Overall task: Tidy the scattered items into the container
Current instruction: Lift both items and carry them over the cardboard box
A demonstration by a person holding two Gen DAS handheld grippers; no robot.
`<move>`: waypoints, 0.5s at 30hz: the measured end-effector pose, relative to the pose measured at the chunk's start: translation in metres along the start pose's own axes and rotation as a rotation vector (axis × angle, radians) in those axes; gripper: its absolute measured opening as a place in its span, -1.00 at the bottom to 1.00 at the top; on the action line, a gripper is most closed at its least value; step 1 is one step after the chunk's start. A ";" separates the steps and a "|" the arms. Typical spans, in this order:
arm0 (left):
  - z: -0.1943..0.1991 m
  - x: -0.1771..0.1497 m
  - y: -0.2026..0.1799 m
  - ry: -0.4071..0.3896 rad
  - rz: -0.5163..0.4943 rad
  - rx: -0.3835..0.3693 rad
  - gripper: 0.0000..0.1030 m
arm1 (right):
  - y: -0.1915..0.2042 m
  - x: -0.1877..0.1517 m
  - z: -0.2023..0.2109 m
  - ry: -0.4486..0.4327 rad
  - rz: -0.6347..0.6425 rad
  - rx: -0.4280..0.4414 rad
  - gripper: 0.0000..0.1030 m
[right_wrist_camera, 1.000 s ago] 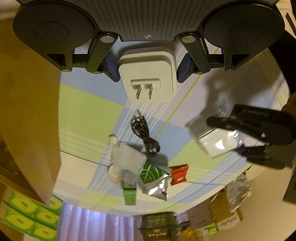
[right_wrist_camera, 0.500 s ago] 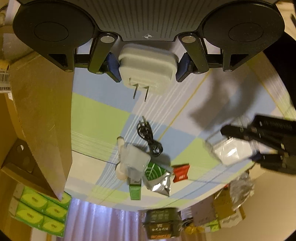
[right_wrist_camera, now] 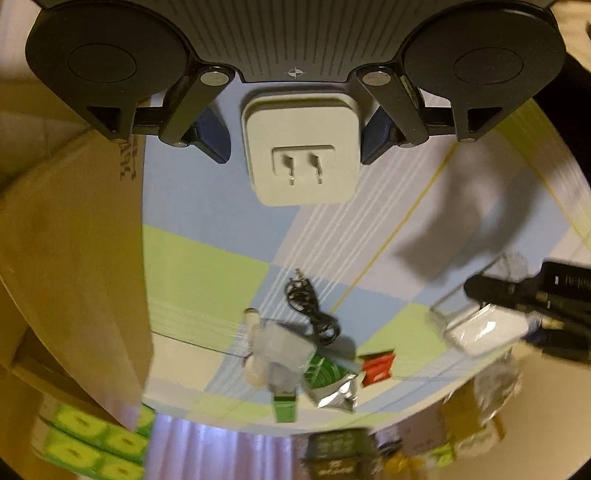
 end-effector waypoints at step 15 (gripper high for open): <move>0.016 0.030 -0.015 -0.062 -0.011 -0.019 0.03 | 0.008 0.036 0.056 -0.135 0.017 -0.055 0.28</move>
Point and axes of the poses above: each gripper's, at about its wrist camera, not at the fingertips, and z roughly against the way its jaws point, y to its left, x to its top, the point moved 3 cm from there along -z, roughly the way its jaws point, and after that the axes turned 10 degrees about x, right-handed, at the moved point
